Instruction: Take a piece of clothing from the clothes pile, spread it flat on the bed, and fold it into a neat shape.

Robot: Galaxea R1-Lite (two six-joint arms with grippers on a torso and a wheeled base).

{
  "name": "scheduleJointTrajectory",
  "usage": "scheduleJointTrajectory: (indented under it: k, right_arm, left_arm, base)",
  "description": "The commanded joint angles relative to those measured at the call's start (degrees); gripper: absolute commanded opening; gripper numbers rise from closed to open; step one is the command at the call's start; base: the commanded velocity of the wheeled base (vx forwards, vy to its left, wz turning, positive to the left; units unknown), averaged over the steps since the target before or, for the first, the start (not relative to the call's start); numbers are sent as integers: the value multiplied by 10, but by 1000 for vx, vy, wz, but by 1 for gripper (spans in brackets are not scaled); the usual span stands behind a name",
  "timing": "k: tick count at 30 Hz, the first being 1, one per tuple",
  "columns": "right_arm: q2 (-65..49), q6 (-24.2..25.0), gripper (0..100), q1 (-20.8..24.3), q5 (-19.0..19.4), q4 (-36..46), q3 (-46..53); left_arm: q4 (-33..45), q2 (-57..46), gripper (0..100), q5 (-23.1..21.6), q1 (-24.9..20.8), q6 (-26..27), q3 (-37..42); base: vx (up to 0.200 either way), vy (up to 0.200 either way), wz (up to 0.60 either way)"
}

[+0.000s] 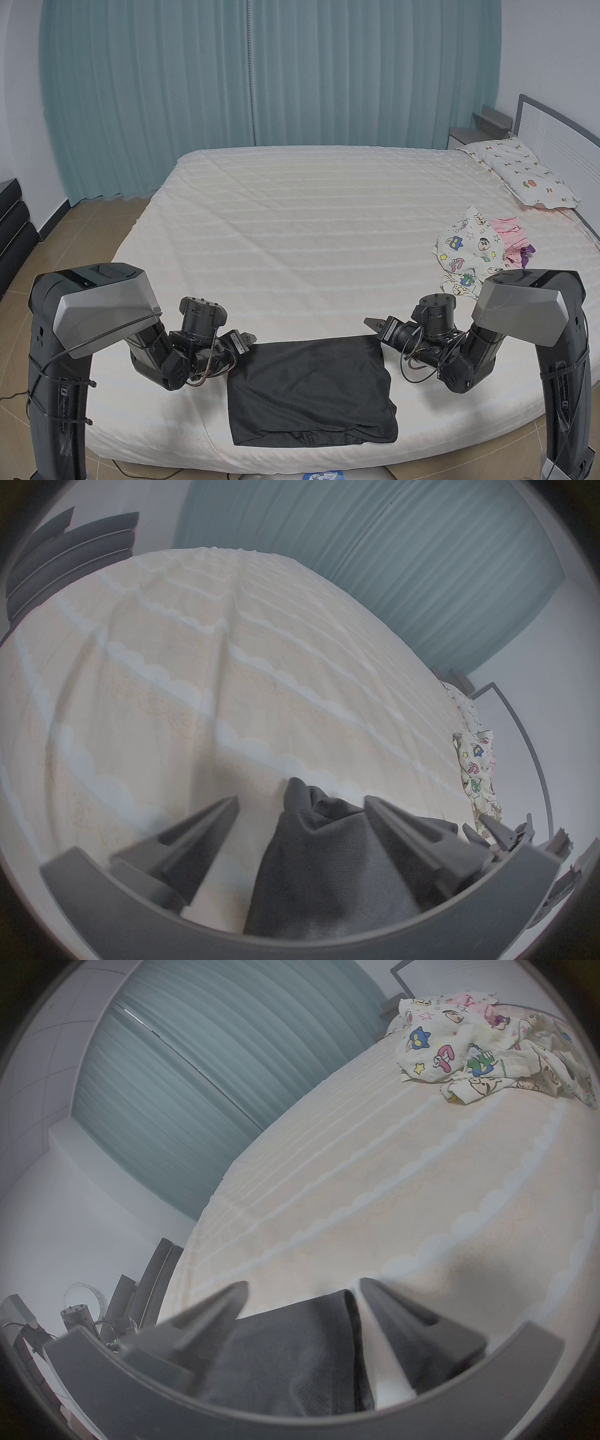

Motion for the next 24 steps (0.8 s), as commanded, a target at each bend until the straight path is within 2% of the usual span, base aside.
scheduleJointTrajectory:
  k: [1, 2, 3, 5, 7, 9, 12, 13, 15, 19, 24]
  right_arm:
    - [-56, 1, 100, -9, 24, -5, 63]
    - [-56, 1, 100, -9, 24, -5, 63]
    - [-83, -6, 100, -10, 55, -5, 109]
    - [-104, -17, 100, -9, 77, -10, 142]
    - [-112, -22, 100, -8, 82, -14, 159]
    - [-113, -23, 100, -5, 82, -15, 168]
    - [-111, -28, 100, 2, 85, -16, 185]
    - [-107, -40, 100, 8, 89, -15, 195]
    - [-104, -51, 100, 12, 96, -16, 203]
    - [-89, -62, 100, 34, 103, -17, 214]
    - [-85, -62, 100, 45, 103, -17, 219]
  left_arm:
    - [0, -41, 100, -5, 11, -11, 35]
    - [0, -41, 100, -5, 11, -11, 35]
    - [0, -80, 100, -27, 19, -11, 75]
    - [0, -113, 100, -69, 19, -8, 112]
    - [1, -126, 100, -91, 15, -8, 128]
    - [1, -126, 100, -94, 10, -7, 133]
    - [6, -125, 100, -92, -7, -7, 155]
    - [-1, -124, 100, -98, -9, 1, 193]
    - [-1, -124, 100, -102, -10, 21, 213]
    - [-2, -122, 100, -104, -25, 69, 241]
    - [-18, -112, 100, -98, -38, 72, 246]
  base:
    - [0, 0, 0]
    - [0, 0, 0]
    - [0, 0, 0]
    - [0, 0, 0]
    - [0, 0, 0]
    - [0, 0, 0]
    - [-200, 0, 0]
    - [-200, 0, 0]
    - [-200, 0, 0]
    - [0, 0, 0]
    - [0, 0, 0]
